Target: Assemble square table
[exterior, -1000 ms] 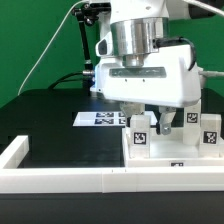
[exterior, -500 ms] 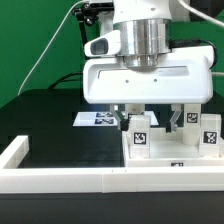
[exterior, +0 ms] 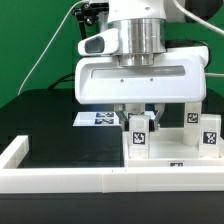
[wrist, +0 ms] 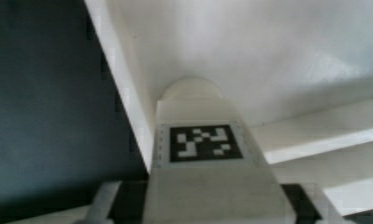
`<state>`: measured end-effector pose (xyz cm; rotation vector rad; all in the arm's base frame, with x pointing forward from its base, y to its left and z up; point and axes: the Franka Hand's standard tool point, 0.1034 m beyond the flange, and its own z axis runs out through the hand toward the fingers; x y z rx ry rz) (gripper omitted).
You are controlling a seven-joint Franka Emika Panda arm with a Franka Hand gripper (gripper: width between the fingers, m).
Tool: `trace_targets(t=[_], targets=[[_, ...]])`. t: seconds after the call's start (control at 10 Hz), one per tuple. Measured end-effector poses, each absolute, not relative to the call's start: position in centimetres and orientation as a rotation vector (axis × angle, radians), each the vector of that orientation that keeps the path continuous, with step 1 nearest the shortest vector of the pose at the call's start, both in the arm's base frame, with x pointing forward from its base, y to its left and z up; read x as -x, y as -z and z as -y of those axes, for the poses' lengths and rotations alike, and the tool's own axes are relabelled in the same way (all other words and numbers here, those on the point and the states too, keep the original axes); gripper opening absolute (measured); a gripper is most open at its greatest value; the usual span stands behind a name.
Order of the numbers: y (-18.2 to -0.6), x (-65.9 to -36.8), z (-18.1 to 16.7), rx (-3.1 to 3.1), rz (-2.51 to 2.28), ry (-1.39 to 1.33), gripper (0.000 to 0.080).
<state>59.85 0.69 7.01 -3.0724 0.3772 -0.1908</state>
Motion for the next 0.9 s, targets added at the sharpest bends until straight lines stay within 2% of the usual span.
trace_targets(t=[0.3, 0.6, 0.9], targets=[[-7.0, -59.8, -0.5, 3.070, -0.400, 0.190, 0.0289], [-7.0, -59.7, 0.4, 2.977, -0.846, 0.186, 0.0289], [-7.0, -59.5, 1.3, 2.916, -1.071, 0.185, 0.0310]])
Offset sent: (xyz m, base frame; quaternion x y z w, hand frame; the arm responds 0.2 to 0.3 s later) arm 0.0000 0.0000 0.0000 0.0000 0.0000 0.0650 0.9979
